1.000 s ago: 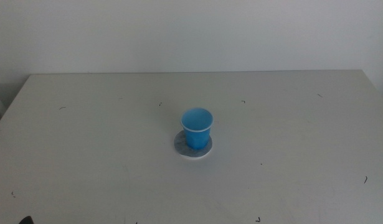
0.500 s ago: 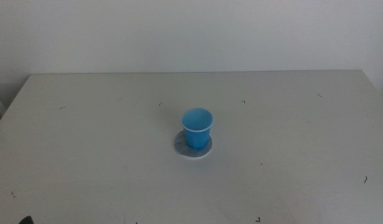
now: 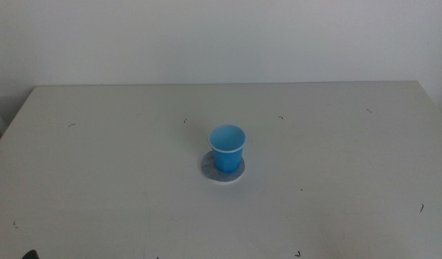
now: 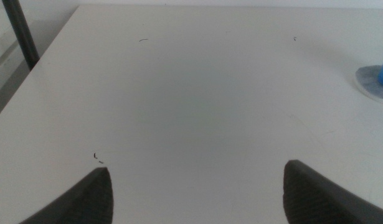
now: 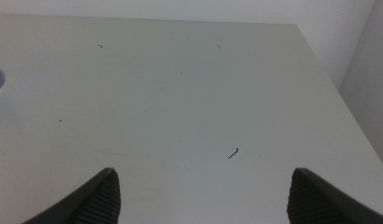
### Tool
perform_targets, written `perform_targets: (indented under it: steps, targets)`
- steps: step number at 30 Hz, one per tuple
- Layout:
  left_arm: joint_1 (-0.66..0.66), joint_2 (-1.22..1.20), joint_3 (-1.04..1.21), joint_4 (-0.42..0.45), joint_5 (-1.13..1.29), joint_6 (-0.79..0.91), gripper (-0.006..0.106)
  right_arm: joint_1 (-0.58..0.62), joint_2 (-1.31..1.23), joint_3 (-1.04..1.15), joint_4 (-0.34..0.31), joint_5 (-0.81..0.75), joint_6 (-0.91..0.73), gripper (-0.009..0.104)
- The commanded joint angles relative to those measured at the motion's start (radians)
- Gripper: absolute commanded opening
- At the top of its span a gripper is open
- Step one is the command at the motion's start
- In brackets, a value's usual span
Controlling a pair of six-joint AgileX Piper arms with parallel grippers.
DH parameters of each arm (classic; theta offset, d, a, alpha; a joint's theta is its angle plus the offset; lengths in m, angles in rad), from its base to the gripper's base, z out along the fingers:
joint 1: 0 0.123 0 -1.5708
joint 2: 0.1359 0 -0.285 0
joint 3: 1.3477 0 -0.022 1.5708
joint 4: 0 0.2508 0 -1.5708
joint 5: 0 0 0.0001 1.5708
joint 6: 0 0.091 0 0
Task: Place an empty cup on a cup mat.
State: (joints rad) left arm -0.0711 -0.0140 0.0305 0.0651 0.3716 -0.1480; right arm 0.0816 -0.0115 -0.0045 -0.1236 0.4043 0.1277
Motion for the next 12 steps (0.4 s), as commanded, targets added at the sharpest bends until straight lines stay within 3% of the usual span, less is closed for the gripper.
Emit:
perform_targets:
  steps: [1, 12]
  targets:
    - [0.001, -0.003, -0.006, 0.000, -0.066, -0.011, 0.105, -0.006, -0.025, -0.020, -0.020, -0.084, -0.011, 0.094]
    - [0.001, -0.003, -0.006, 0.000, -0.066, -0.011, 0.105, -0.006, -0.025, 0.026, -0.008, -0.091, -0.008, 0.094]
